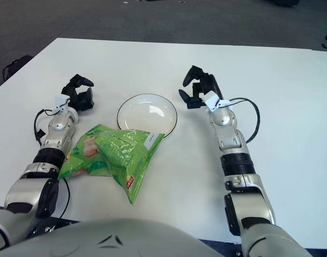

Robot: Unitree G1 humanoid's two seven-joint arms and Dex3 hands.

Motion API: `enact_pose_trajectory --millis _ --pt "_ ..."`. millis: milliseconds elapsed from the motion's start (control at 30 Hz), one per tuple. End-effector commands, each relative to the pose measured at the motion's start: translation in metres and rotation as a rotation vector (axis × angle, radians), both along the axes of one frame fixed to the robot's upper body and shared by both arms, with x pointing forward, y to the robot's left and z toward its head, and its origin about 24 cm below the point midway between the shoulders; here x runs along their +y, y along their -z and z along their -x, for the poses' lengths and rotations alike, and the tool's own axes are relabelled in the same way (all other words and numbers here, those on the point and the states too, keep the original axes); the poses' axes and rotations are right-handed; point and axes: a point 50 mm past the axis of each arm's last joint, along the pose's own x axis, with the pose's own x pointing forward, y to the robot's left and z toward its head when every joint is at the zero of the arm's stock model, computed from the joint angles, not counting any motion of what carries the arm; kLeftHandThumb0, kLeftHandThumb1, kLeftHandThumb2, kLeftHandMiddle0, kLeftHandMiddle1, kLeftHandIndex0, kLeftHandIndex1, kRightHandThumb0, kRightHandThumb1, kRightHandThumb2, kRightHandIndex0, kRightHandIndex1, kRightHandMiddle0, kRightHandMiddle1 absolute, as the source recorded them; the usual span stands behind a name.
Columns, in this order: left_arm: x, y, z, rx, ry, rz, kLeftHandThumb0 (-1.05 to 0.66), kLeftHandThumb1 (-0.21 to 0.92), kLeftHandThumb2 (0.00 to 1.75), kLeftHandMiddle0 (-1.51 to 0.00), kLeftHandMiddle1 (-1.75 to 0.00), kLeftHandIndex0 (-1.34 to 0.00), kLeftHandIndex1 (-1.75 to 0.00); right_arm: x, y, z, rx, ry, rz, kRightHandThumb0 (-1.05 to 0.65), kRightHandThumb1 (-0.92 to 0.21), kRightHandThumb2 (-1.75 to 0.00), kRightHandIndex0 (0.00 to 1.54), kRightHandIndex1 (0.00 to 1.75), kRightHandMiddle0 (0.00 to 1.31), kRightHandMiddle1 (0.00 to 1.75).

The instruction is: Put the snack into the plate.

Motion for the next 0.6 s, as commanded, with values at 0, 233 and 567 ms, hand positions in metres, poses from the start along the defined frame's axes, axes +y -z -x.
enact_pose_trajectory --millis 0,233,567 --pt "0.014 0.033 0.020 0.119 -0.043 0.016 -0.41 0.54 1.03 -1.17 -1.75 -0.44 -1.75 0.006 -0.010 0.006 -0.039 -0.036 0.044 -0.42 -0.53 -1.04 1.00 1.75 0.44 1.75" --pt "0.031 0.029 0.020 0.113 -0.092 0.028 -0.41 0.55 1.02 -1.16 -1.75 -0.43 -1.75 0.023 -0.030 0.016 -0.126 -0.104 0.092 -0.41 -0.56 -1.00 0.96 1.75 0.42 1.75" --pt "0.055 0.025 0.020 0.119 -0.187 0.035 -0.42 0.53 1.04 -1.10 -1.75 -0.44 -1.75 0.037 -0.047 0.023 -0.213 -0.163 0.148 -0.40 -0.59 -0.96 0.87 1.75 0.40 1.75"
